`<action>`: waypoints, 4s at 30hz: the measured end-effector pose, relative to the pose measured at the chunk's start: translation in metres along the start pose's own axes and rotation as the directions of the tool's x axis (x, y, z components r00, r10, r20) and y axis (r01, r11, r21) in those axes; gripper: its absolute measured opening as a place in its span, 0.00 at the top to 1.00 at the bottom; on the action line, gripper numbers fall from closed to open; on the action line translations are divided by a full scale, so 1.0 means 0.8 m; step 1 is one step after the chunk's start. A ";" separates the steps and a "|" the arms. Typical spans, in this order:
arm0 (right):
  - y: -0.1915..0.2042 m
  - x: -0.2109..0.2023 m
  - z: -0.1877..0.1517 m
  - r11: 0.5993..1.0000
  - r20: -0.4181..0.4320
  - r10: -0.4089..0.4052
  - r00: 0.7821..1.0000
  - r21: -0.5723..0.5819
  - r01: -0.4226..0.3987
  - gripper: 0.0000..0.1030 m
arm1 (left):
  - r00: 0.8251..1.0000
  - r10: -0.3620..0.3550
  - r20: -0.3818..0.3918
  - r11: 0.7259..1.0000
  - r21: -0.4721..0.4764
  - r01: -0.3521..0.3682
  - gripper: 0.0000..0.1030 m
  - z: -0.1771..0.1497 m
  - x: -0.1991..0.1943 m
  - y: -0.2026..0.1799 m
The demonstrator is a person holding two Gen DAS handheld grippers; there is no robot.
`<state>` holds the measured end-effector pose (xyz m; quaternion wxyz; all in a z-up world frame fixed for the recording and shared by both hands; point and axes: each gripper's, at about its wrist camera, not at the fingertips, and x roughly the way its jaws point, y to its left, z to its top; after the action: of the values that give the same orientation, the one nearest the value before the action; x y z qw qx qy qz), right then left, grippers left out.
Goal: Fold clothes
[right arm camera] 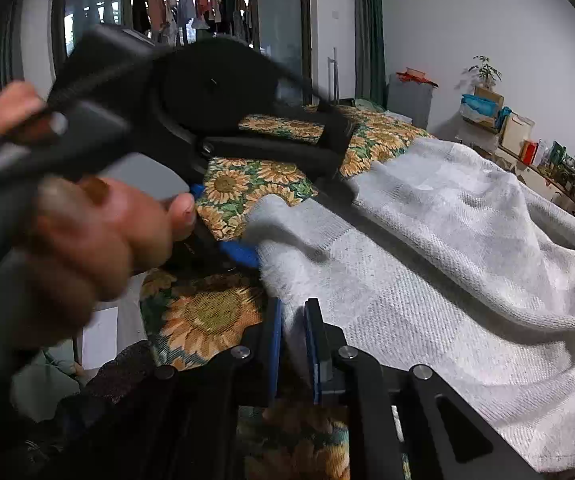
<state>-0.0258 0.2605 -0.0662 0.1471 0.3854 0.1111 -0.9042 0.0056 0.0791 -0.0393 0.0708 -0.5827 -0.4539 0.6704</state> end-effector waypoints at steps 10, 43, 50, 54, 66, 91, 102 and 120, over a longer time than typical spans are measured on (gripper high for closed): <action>-0.086 -0.028 -0.052 0.936 -0.118 -0.312 0.943 0.130 0.327 0.23 | 0.998 0.005 0.060 0.997 0.079 -0.010 0.87 0.001 -0.031 0.000; -0.183 -0.209 -0.149 0.376 -0.051 -0.456 0.889 0.894 0.244 0.85 | 0.995 0.069 0.068 0.879 0.467 -0.093 0.95 -0.060 -0.142 0.032; -0.127 -0.157 -0.171 0.453 -0.252 -0.268 0.930 0.819 0.352 0.72 | 0.975 0.221 0.000 0.898 0.390 -0.203 0.95 -0.048 -0.114 0.080; -0.111 -0.191 -0.097 0.638 -0.145 -0.381 0.913 0.673 0.374 0.50 | 0.965 0.264 0.011 0.888 0.389 -0.247 0.95 -0.046 -0.111 0.076; -0.103 -0.240 0.015 0.834 0.145 -0.397 0.906 0.469 0.290 0.33 | 0.968 0.198 0.153 0.878 0.411 -0.245 0.41 -0.038 -0.172 0.016; -0.555 -0.013 -0.073 0.204 -0.175 -0.141 0.974 0.958 0.202 0.38 | 0.901 0.433 0.010 0.698 0.629 -0.342 0.35 -0.053 0.129 -0.186; -0.600 -0.041 0.131 0.546 -0.003 -0.466 0.885 0.786 0.290 0.83 | 0.922 0.386 0.030 0.788 0.509 -0.346 0.35 -0.015 0.148 -0.217; -0.526 -0.049 -0.078 0.509 -0.417 -0.325 0.849 0.680 0.528 0.20 | 0.924 0.378 -0.058 0.791 0.538 -0.290 0.35 -0.019 0.193 -0.216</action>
<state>-0.1066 0.6793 -0.0431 -0.2758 0.4745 -0.1794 -0.8165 -0.1042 0.2835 -0.0289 0.1424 -0.6655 -0.1377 0.7197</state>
